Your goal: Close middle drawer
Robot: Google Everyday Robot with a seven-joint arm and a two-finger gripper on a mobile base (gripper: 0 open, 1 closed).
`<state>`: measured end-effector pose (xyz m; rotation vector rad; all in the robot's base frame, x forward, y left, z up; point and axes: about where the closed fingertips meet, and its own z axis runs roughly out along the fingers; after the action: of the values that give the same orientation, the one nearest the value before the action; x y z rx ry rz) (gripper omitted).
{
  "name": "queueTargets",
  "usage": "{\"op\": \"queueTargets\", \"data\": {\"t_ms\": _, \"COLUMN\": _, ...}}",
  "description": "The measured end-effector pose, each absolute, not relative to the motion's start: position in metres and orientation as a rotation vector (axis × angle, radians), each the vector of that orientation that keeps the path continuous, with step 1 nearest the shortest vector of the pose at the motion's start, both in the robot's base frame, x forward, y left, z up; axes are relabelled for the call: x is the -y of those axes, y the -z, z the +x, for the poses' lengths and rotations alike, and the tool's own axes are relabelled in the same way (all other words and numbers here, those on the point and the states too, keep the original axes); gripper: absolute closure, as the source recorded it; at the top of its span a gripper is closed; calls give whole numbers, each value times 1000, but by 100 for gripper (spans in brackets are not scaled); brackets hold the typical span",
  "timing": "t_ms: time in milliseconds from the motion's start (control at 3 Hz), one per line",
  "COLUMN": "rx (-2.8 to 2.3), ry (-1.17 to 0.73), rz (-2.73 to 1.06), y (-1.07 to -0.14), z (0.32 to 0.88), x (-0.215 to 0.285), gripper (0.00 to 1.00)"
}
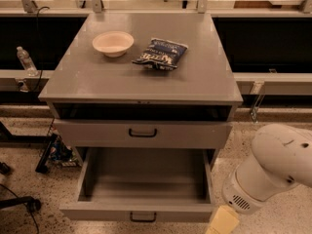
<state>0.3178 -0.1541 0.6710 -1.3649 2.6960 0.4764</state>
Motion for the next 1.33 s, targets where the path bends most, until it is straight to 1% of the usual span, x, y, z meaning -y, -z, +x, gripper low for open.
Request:
{"op": "queueTargets", "data": {"t_ms": 333, "rx": -2693, "ry": -473, "rz": -1367, "y": -672, "z": 318, "x": 154, "gripper": 0}}
{"op": "queueTargets", "data": {"t_ms": 667, "rx": -2744, "ry": -525, "rz": -1310, "y": -648, "z": 317, "x": 156, "gripper": 0}}
{"op": "queueTargets", "data": {"t_ms": 1000, "rx": -2858, "ry": -660, "rz": -1167, "y": -585, "z": 315, "x": 154, "gripper": 0}}
{"op": "queueTargets", "data": {"t_ms": 1333, "rx": -2923, "ry": -747, "rz": -1061, "y": -543, "z": 313, "x": 147, "gripper": 0}}
